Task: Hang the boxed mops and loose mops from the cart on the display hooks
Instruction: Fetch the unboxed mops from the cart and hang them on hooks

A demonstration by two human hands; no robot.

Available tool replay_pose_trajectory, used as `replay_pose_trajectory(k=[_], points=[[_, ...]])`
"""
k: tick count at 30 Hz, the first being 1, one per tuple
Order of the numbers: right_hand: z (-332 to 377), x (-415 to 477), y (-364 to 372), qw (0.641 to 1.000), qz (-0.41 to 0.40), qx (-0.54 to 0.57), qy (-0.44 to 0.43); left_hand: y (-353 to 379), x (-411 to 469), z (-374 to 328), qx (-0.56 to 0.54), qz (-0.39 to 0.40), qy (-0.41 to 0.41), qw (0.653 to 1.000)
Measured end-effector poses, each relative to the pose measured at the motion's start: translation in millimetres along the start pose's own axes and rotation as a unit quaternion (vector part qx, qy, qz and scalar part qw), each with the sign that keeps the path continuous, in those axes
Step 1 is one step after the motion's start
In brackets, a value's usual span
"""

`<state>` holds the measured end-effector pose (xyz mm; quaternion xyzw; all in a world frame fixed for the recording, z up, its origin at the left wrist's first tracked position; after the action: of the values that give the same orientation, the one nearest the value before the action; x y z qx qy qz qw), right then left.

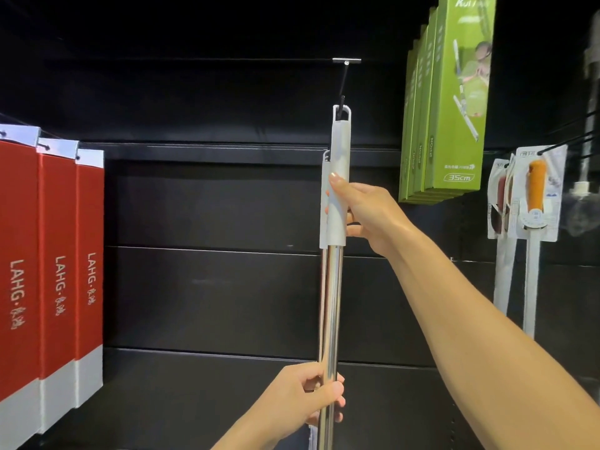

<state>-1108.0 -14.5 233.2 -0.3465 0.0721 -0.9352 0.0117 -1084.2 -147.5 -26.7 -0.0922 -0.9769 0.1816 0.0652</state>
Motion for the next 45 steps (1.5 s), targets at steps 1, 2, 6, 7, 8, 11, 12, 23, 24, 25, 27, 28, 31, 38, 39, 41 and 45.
replay_pose_trajectory(k=[1,2,6,7,8,11,12,23,24,25,27,28,31,38,39,41,45], points=[[-3.3,2.1,1.8,1.0,0.0,-0.002,0.002,-0.1,2.9,2.0,-0.002,0.001,-0.002,1.0],[-6.9,4.0,3.5,1.0,0.001,-0.002,0.006,-0.5,5.7,3.8,-0.004,0.001,-0.003,1.0],[-24.7,12.1,10.4,1.0,0.009,-0.003,0.014,-1.8,20.0,12.9,-0.005,-0.006,-0.014,1.0],[-28.5,14.1,10.7,1.0,0.007,-0.001,0.014,-1.7,24.2,14.9,-0.006,-0.006,-0.015,1.0],[-31.9,16.2,10.6,1.0,0.004,0.001,0.013,-1.7,29.0,16.9,-0.007,-0.007,-0.015,1.0],[-42.9,25.9,10.5,1.0,-0.001,0.004,0.012,-2.8,45.8,24.3,-0.014,-0.008,-0.023,1.0],[-47.0,29.5,11.0,1.0,-0.002,0.004,0.009,-3.1,51.5,27.0,-0.016,-0.008,-0.027,0.999],[-92.6,69.3,20.1,1.0,-0.017,0.004,0.006,-12.5,105.6,44.2,-0.029,-0.006,-0.014,0.999],[-95.9,72.5,21.0,1.0,-0.02,0.005,0.007,-12.8,108.5,45.6,-0.031,-0.005,-0.015,0.999],[-99.6,75.6,21.6,1.0,-0.022,0.006,0.008,-13.1,110.5,47.1,-0.037,-0.004,-0.014,0.999],[-105.0,79.9,22.0,1.0,-0.023,0.004,0.008,-12.7,113.0,48.7,-0.048,-0.003,-0.006,0.999],[-107.3,81.7,22.1,1.0,-0.022,0.004,0.006,-12.4,114.1,49.2,-0.05,-0.004,-0.002,0.999],[-112.6,84.8,21.5,1.0,-0.028,0.008,0.008,-11.5,117.1,51.0,-0.049,-0.01,0.002,0.999],[-114.1,79.5,21.0,0.997,-0.072,-0.034,0.005,-7.0,115.6,57.8,-0.023,-0.106,0.032,0.994],[-115.1,76.9,19.3,0.994,-0.087,-0.058,-0.007,-7.2,116.1,59.6,-0.016,-0.135,0.034,0.99],[-117.7,68.3,17.6,0.987,-0.106,-0.111,-0.04,-6.3,115.3,60.1,-0.012,-0.179,0.038,0.983],[-143.9,47.5,30.9,0.986,-0.046,-0.156,-0.024,-1.9,121.0,56.2,0.022,-0.175,0.043,0.983]])
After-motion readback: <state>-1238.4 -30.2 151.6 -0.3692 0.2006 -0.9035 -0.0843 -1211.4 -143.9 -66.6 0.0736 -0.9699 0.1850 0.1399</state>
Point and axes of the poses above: each hand's wrist, its own x-axis towards the middle knuckle, its own y-axis out of the palm, z = x × y, the point moved 5 cm from there along x, towards the middle knuckle, and after that the axes turned 6 degrees about -y, right-handed, at the moved point
